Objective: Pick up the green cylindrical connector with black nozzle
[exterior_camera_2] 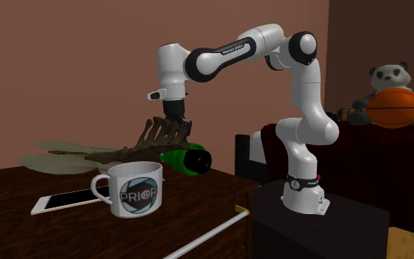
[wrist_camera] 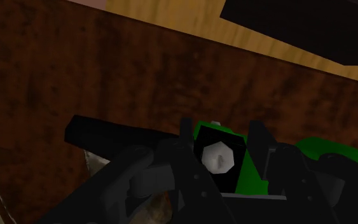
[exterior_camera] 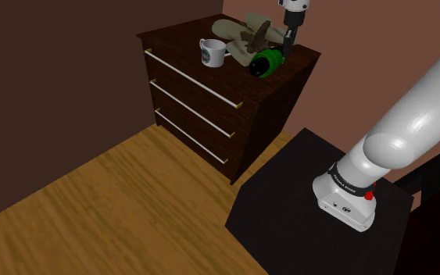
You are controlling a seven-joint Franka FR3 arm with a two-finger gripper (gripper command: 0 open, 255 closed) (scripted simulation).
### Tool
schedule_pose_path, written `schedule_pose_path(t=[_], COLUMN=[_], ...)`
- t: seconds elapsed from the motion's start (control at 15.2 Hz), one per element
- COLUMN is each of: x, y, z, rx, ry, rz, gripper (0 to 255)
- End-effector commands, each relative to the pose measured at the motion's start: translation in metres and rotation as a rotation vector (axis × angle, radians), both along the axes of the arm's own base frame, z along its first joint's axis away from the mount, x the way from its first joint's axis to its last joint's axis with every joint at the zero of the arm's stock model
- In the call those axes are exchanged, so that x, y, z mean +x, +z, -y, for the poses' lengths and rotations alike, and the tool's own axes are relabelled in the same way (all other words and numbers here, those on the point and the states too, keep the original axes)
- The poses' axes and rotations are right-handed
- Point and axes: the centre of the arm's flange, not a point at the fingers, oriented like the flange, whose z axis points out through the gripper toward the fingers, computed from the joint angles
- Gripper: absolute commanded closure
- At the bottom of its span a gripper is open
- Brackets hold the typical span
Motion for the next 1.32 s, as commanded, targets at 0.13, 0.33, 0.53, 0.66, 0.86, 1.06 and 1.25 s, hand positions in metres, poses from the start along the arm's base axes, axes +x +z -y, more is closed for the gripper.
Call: schedule_pose_path(t=[0.13, 0.33, 0.53, 0.66, 0.86, 1.06, 1.25], x=[0.0, 0.0, 0.0, 0.0, 0.0, 0.0, 0.0], y=[-0.001, -0.001, 0.01, 0.02, 0.036, 0.052, 0.068], z=[-0.001, 0.0, -0.001, -0.001, -0.001, -0.001, -0.001], rx=[0.0, 0.0, 0.001, 0.0, 0.0, 0.0, 0.0], ry=[0.0, 0.0, 0.0, 0.0, 0.0, 0.0, 0.0], rz=[-0.001, -0.001, -0.001, -0.001, -0.001, -0.001, -0.001], gripper=[255, 255, 255, 255, 255, 255, 255])
